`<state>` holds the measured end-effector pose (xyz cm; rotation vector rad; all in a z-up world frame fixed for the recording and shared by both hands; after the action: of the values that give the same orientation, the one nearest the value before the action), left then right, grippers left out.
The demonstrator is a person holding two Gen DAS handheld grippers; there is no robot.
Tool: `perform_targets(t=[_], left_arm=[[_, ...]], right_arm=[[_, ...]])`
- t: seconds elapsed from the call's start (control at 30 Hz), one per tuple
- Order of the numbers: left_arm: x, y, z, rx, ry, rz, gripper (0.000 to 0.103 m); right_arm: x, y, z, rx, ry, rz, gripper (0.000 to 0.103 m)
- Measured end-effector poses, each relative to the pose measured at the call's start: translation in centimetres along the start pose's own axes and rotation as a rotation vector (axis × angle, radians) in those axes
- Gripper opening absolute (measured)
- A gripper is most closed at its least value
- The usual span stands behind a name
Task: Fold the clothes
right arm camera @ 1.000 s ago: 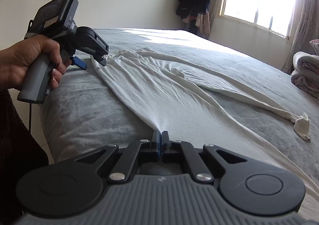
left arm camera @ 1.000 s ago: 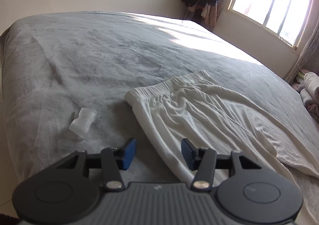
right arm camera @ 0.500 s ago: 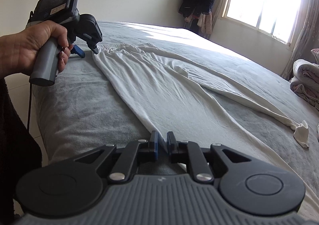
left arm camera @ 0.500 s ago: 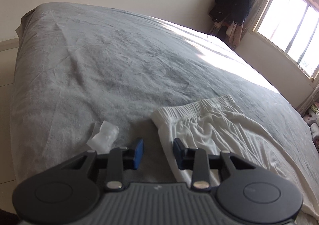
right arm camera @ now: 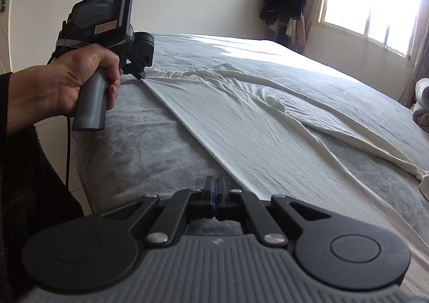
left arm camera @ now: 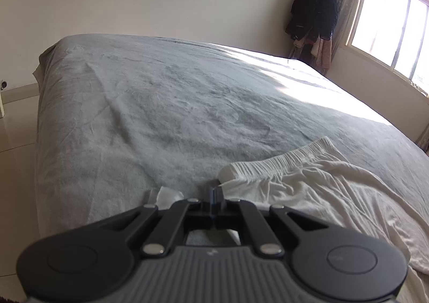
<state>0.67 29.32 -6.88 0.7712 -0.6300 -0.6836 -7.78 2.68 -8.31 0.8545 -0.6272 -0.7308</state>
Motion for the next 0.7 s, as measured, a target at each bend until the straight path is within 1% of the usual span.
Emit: perform_targets(t=[0.07, 0.1, 0.13, 0.17, 0.2, 0.23, 0.27, 0.3, 0.33, 0.37, 0.47, 0.6, 0.7], left_arm=[[0.4, -0.3, -0.2, -0.006, 0.014, -0.049, 0.000], [0.7, -0.3, -0.1, -0.004, 0.016, -0.078, 0.000], [0.8, -0.3, 0.1, -0.008, 0.006, -0.085, 0.001], [0.8, -0.3, 0.3, -0.015, -0.007, -0.076, 0.002], [0.7, -0.4, 0.6, -0.022, -0.018, -0.064, 0.003], [0.6, -0.4, 0.8, -0.029, -0.029, -0.052, 0.008], [0.7, -0.4, 1.1, -0.037, -0.043, -0.044, 0.016], [0.8, -0.4, 1.5, -0.044, -0.060, -0.041, 0.021], [1.1, -0.4, 1.9, -0.050, -0.079, -0.045, 0.030], [1.5, -0.4, 2.4, -0.055, -0.098, -0.056, 0.033], [3.5, -0.5, 3.4, -0.086, -0.171, -0.106, 0.037], [7.0, -1.0, 4.5, -0.145, -0.285, -0.197, 0.037], [9.6, -1.3, 5.3, -0.190, -0.371, -0.264, 0.037]], right_arm=[[-0.3, -0.2, -0.3, 0.003, -0.016, 0.015, 0.000], [-0.2, -0.2, -0.1, 0.003, -0.017, 0.000, 0.000], [0.0, -0.1, 0.1, 0.003, -0.017, -0.015, 0.005], [0.2, 0.0, 0.3, 0.001, -0.017, -0.031, 0.014], [0.5, 0.2, 0.5, -0.002, -0.016, -0.047, 0.015], [1.1, 0.3, 0.8, -0.005, -0.009, -0.072, 0.016], [1.6, 0.4, 1.2, -0.012, -0.003, -0.096, 0.022], [2.0, 0.5, 1.5, -0.020, 0.002, -0.112, 0.028], [2.7, 0.7, 1.9, -0.024, 0.004, -0.129, 0.041], [3.4, 0.9, 2.3, -0.028, 0.006, -0.145, 0.046], [5.8, 1.8, 3.3, -0.058, 0.023, -0.190, 0.046], [9.3, 2.8, 3.2, -0.123, 0.065, -0.213, 0.046], [12.1, 3.1, 2.7, -0.152, 0.082, -0.238, 0.046]])
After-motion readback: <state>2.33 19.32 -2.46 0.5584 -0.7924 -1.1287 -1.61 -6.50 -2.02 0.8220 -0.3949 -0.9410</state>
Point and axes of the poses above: each gripper's, at about its wrist camera, not at the fingertips, and z roughly against the way its jaws point, x to its right, y to its top, the point moved 5 cm from there along -z, roughly the way its jaws point, and after that the axes turned 4 degrees about -y, right-handed, at the moved point
